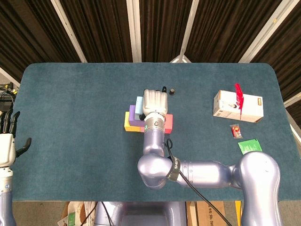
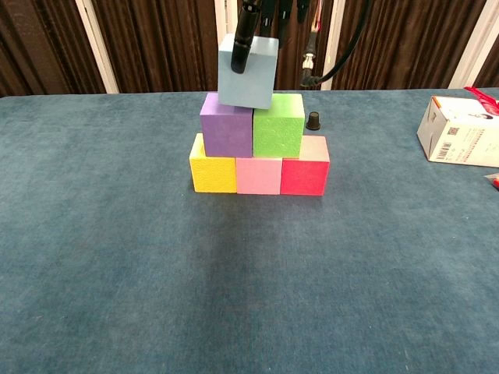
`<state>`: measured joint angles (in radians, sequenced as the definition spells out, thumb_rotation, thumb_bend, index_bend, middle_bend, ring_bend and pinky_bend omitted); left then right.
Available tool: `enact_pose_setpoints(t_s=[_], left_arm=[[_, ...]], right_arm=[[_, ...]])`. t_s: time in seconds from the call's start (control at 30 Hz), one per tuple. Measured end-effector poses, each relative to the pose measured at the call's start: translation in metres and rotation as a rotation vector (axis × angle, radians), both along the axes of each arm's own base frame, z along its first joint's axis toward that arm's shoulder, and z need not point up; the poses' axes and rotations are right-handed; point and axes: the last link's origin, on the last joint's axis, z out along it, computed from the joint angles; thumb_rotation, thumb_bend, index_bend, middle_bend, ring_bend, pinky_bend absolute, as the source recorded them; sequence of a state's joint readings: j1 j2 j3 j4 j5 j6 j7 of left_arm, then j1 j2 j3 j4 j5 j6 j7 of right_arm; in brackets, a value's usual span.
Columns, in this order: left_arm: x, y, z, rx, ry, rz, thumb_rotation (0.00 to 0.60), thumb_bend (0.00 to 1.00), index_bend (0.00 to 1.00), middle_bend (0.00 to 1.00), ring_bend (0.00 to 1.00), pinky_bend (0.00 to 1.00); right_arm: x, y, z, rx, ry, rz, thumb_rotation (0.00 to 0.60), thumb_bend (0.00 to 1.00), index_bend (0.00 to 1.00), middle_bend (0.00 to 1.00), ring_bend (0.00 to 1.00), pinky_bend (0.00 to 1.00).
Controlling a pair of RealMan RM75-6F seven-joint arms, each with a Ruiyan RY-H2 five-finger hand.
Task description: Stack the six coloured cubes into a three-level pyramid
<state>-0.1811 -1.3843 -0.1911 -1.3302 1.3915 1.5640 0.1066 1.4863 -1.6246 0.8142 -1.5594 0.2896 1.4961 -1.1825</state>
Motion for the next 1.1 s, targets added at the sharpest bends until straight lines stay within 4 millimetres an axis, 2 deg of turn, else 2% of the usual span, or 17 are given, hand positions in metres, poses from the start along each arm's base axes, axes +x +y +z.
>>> enact_pose_setpoints(t_s=[0.37,1.1], left_arm=[[0.000,0.000,0.000,0.003,0.002,-0.001,0.600,0.36,0.05,0.00,0.00,0.00],[0.001,0.000,-0.001,0.005,0.005,0.003,0.600,0.36,0.05,0.00,0.00,0.00]], right_arm=[[-0.004,-0.002,-0.002,0.011,0.005,-0.003,0.600,0.35,0.43,0.41,0.23,0.00],[-0.010,-0.005,-0.004,0.017,0.000,0.000,0.600,0.35,0.42,0.34,0.16,0.00]])
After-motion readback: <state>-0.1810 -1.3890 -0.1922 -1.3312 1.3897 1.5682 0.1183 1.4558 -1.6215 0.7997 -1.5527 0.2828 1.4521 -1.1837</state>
